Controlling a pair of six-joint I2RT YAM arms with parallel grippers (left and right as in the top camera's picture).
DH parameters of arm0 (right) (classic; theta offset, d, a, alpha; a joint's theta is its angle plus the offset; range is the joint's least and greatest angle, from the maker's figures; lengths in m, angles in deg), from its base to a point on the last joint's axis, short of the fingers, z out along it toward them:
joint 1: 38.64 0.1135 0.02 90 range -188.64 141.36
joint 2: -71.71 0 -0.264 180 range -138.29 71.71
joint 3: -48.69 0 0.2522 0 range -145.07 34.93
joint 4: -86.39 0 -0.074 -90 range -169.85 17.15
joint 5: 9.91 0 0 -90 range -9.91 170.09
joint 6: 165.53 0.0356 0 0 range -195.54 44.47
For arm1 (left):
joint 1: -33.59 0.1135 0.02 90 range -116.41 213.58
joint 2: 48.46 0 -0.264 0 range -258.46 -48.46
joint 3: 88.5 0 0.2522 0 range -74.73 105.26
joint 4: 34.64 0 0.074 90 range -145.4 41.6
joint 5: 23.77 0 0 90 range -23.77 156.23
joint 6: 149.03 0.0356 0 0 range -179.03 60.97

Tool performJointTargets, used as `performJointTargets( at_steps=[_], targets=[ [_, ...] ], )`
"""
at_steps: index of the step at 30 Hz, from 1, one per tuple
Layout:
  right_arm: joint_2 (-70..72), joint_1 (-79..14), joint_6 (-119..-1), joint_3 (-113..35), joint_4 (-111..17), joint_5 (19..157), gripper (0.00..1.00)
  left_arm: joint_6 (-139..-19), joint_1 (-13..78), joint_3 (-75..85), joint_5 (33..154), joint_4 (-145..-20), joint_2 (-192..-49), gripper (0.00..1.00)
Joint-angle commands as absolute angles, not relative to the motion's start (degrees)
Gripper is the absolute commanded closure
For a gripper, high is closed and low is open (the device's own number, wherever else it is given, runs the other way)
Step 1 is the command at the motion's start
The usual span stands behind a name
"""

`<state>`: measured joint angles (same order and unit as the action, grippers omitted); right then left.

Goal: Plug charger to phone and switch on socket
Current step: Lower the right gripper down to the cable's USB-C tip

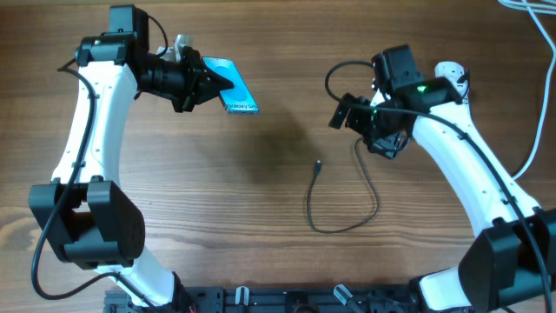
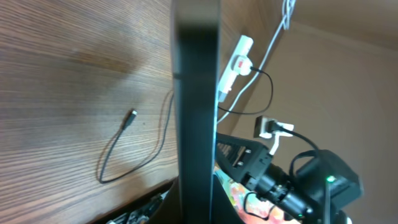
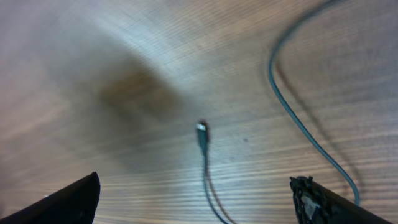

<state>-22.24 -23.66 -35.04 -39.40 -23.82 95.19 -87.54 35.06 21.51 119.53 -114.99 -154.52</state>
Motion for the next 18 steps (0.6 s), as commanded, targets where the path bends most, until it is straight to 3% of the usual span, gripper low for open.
performJointTargets(
  at_steps=[1, 5, 18],
  targets=[
    [-22.7, -22.02, -34.41, -33.41, -28.59, 97.22, 0.0, -86.16, 35.48, 21.71, 118.39, -114.88, -153.78, 0.96],
    [-22.7, -18.63, -32.92, -29.17, -34.01, 98.16, 0.0, -86.16, 35.48, 21.71, 116.9, -115.55, -153.78, 0.96],
    [-23.07, -18.17, -27.57, -29.1, -34.1, 95.65, 0.0, -84.68, 35.48, 21.71, 108.66, -116.03, -153.78, 0.96]
  ],
)
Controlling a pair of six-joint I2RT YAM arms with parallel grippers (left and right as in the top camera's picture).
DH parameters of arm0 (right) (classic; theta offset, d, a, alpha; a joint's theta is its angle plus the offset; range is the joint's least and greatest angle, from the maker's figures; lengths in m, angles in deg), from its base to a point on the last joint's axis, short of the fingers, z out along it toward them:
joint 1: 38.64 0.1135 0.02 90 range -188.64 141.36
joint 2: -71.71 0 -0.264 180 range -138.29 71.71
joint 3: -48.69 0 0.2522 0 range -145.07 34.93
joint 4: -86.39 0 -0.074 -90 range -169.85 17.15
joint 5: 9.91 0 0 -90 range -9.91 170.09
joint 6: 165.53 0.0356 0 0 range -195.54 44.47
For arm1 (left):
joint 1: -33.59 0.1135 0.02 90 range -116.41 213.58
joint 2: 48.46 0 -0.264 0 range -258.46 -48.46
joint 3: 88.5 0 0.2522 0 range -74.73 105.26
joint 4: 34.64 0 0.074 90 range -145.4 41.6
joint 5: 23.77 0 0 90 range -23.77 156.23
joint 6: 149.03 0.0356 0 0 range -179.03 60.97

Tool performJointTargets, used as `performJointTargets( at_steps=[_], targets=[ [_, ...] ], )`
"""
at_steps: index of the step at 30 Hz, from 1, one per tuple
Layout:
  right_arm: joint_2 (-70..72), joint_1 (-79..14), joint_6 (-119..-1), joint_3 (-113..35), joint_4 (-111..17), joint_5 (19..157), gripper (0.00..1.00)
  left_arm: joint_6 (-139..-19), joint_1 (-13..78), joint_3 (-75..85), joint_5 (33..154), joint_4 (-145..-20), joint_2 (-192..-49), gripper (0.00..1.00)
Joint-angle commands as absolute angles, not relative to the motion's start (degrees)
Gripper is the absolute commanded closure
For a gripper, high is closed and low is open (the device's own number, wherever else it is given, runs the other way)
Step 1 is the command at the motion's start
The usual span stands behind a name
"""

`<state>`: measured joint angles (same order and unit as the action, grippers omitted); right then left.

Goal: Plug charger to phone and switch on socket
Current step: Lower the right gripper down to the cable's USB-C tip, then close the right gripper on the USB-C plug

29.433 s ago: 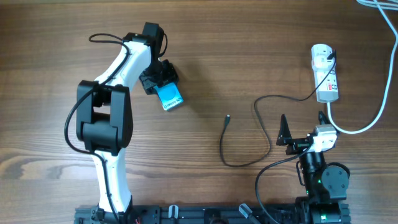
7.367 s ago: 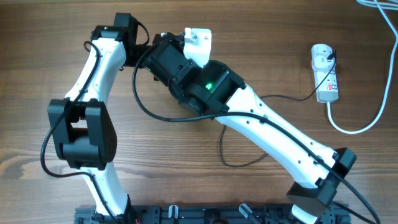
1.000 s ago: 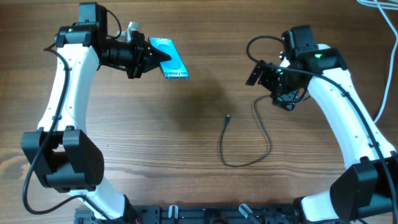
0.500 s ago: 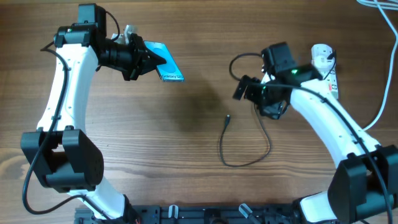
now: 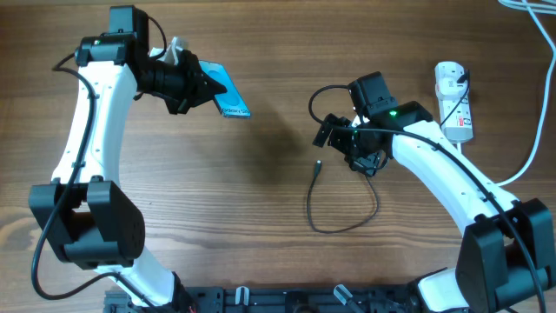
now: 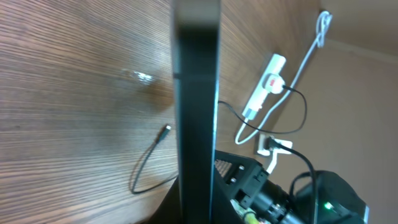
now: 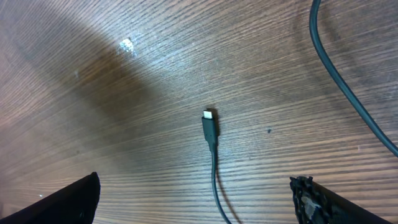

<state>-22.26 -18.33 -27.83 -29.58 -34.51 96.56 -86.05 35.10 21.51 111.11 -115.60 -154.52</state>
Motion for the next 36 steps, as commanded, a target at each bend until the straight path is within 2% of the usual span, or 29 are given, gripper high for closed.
performJointTargets(
  at_steps=[1, 8, 12, 15, 20, 22, 25, 28, 36],
  targets=[
    [-23.42, -18.17, -27.55, -29.1, -33.51, 95.65, 0.0, -84.66, 35.48, 21.71, 108.12, -116.21, -153.78, 0.96],
    [-28.18, -13.84, -29.1, -30.0, -32.43, 97.66, 0.01, -83.34, 35.48, 21.71, 106.56, -116.34, -153.78, 0.96],
    [-32.23, -13.74, -29.17, -33.01, -30.14, 95.51, 0.09, -83.19, 35.48, 21.71, 106.17, -116.38, -153.78, 0.96],
    [-36.23, -13.71, -30.5, -35.75, -25.22, 92.78, 0.1, -83.19, 35.48, 21.71, 106.17, -116.34, -153.78, 0.96],
    [-39.55, -11.09, -30.52, -35.72, -26.8, 91.47, 0.14, -83.21, 35.48, 21.71, 106.17, -116.36, -153.78, 0.96],
    [-40.9, -9.71, -28.84, -35.72, -28.76, 91.52, 0.24, -83.21, 35.48, 21.71, 106.17, -116.38, -153.78, 0.96],
    [-41.45, -8.1, -26.87, -35.72, -29.59, 89.92, 0.31, -83.24, 35.48, 21.71, 106.17, -116.41, -153.78, 0.96],
    [-41.45, -6.63, -25.87, -35.72, -29.44, 87.14, 0.47, -83.24, 35.48, 21.71, 106.17, -116.38, -153.78, 0.96],
    [-42.32, -4.58, -24.36, -35.46, -29.9, 82.49, 0.59, -83.24, 35.48, 21.71, 106.19, -116.38, -153.78, 0.96]
  ],
)
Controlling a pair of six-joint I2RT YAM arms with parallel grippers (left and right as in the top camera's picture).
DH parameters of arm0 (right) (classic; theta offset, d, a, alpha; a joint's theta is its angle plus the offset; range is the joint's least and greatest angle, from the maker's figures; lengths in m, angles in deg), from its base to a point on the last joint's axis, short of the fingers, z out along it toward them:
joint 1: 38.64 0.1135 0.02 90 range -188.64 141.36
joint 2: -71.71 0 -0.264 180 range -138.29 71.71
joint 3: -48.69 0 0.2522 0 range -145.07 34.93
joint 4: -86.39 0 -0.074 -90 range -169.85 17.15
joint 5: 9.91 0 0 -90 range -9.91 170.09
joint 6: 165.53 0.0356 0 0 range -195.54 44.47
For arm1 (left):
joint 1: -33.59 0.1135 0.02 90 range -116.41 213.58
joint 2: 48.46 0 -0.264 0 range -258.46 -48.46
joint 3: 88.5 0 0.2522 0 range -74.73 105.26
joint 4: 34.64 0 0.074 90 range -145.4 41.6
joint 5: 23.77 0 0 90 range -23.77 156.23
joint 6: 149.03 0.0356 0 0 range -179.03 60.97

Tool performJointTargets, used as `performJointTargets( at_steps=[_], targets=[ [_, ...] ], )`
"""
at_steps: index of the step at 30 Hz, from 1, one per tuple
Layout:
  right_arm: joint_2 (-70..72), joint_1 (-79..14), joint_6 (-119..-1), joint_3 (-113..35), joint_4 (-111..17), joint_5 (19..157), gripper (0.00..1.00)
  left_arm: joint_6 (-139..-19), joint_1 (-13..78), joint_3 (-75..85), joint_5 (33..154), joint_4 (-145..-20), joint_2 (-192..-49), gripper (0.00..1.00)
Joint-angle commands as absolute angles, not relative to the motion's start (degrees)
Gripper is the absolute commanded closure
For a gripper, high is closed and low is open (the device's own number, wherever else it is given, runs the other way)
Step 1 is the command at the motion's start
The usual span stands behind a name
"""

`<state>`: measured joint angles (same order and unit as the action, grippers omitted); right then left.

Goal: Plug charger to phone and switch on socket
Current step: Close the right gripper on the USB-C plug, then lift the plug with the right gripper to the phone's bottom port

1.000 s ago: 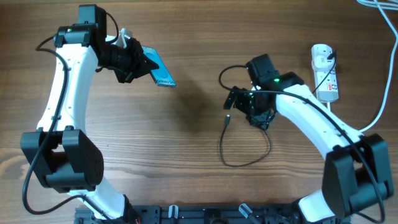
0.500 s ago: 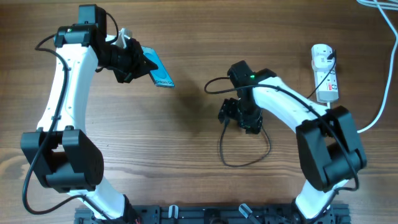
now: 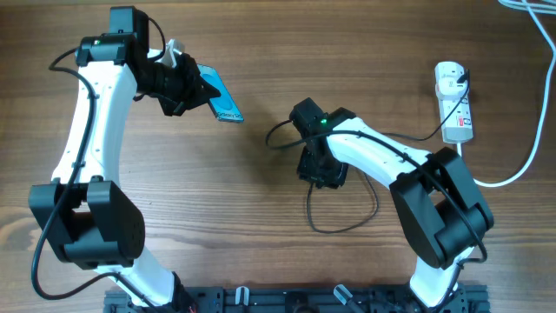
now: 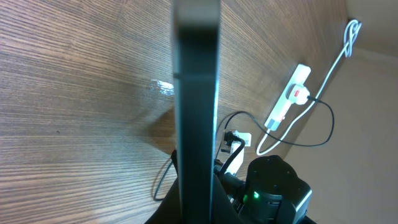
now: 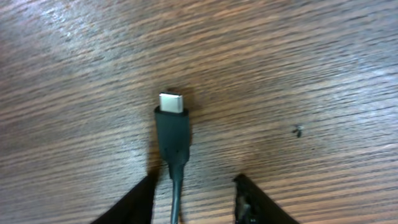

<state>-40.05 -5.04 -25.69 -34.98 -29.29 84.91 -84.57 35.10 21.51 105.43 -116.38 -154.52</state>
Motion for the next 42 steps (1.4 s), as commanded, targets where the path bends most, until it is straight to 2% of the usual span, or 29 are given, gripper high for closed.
performJointTargets(
  at_steps=[1, 7, 12, 21, 31, 32, 42],
  targets=[
    [-43.33, -4.16, -24.34, -35.46, -30.34, 82.42, 0.59, -83.24, 35.48, 21.71, 106.19, -116.41, -153.78, 0.96],
    [-47.0, -3.35, -24.38, -35.46, -31.19, 83.36, 0.61, -83.24, 35.48, 21.71, 106.19, -116.41, -153.78, 0.96],
    [-47.0, -3.35, -24.36, -35.46, -31.45, 82.66, 0.69, -83.24, 35.48, 21.71, 106.19, -116.45, -153.78, 0.96],
    [-47.0, -3.35, -24.75, -35.46, -31.63, 81.2, 0.76, -83.45, 35.48, 21.71, 106.21, -116.82, -153.78, 0.96],
    [-47.0, -3.35, -25.89, -35.46, -31.87, 81.11, 0.8, -83.45, 35.48, 21.71, 106.21, -116.82, -153.78, 0.96],
    [-47.02, -3.35, -25.87, -35.46, -31.89, 80.96, 0.83, -83.45, 35.48, 21.71, 106.21, -116.82, -153.78, 0.96],
    [-47.0, -3.35, -26.04, -35.46, -31.78, 79.65, 0.83, -83.45, 35.48, 21.71, 106.21, -116.87, -153.78, 0.96]
  ],
)
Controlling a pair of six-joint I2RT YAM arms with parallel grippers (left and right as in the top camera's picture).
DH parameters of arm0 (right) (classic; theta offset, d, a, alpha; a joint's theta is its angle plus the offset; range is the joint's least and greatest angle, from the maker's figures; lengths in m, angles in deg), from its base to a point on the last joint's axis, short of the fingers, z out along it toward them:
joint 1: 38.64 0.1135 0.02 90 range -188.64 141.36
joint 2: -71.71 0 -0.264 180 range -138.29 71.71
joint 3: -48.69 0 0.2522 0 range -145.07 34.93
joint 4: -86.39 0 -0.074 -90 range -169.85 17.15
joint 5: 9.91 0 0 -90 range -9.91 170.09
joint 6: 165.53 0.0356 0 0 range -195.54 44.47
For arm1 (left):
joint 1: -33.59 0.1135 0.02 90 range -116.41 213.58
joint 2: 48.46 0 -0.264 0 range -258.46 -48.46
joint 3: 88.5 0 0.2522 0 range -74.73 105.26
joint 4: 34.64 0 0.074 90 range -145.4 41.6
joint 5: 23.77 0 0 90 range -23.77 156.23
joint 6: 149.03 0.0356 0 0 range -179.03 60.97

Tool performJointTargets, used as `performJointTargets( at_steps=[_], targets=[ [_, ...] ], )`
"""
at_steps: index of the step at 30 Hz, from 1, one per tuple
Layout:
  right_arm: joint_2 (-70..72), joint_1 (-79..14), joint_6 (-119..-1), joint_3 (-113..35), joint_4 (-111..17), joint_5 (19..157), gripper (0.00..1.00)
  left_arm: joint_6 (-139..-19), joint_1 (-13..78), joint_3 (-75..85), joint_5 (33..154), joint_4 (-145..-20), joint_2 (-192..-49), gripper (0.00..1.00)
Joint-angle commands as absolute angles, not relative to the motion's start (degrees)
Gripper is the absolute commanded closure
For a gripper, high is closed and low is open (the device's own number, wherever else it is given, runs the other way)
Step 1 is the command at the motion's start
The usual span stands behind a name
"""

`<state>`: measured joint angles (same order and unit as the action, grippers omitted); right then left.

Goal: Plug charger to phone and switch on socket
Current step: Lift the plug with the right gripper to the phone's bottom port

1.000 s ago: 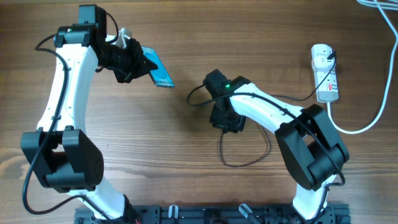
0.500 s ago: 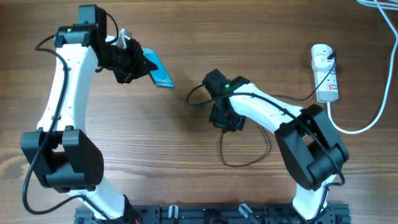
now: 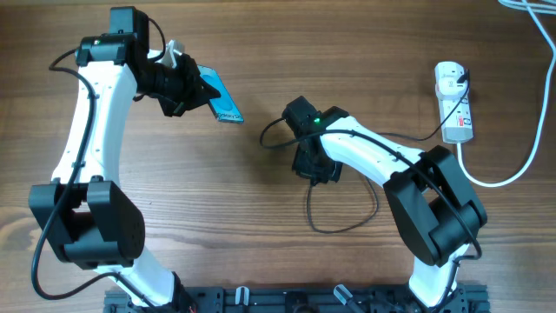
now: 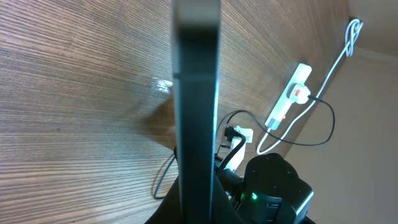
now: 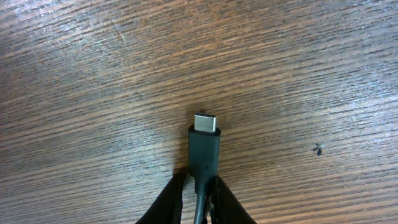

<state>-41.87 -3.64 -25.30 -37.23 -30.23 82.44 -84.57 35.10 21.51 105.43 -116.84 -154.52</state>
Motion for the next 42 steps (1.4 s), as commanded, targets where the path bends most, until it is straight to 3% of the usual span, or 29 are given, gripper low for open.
performJointTargets(
  at_steps=[1, 11, 21, 23, 34, 42],
  targets=[
    [-47.0, -3.35, -26.04, -35.46, -31.8, 79.65, 0.83, -83.43, 35.48, 21.71, 106.21, -116.87, -153.78, 0.96],
    [-47.0, -3.35, -27.37, -35.46, -31.65, 78.4, 0.85, -83.45, 35.48, 21.71, 106.21, -117.06, -153.78, 0.96],
    [-46.89, -3.46, -29.41, -35.86, -31.84, 80.32, 0.96, -83.19, 35.48, 21.71, 106.65, -117.04, -153.78, 0.96],
    [-45.91, -4.07, -31.31, -37.14, -31.52, 82.93, 0.96, -79.48, 35.48, 21.71, 112.01, -116.19, -153.78, 0.96],
    [-17.08, -4.53, -48.57, -41.04, -29.22, 98.53, 0.96, -75.94, 35.26, 21.71, 134.48, -99.27, -153.78, 0.96],
    [-13.93, 3.03, -48.14, -41.06, -31.25, 98.68, 0.96, -70.93, 28.85, 21.71, 132.07, -99.86, -153.78, 0.96]
  ],
)
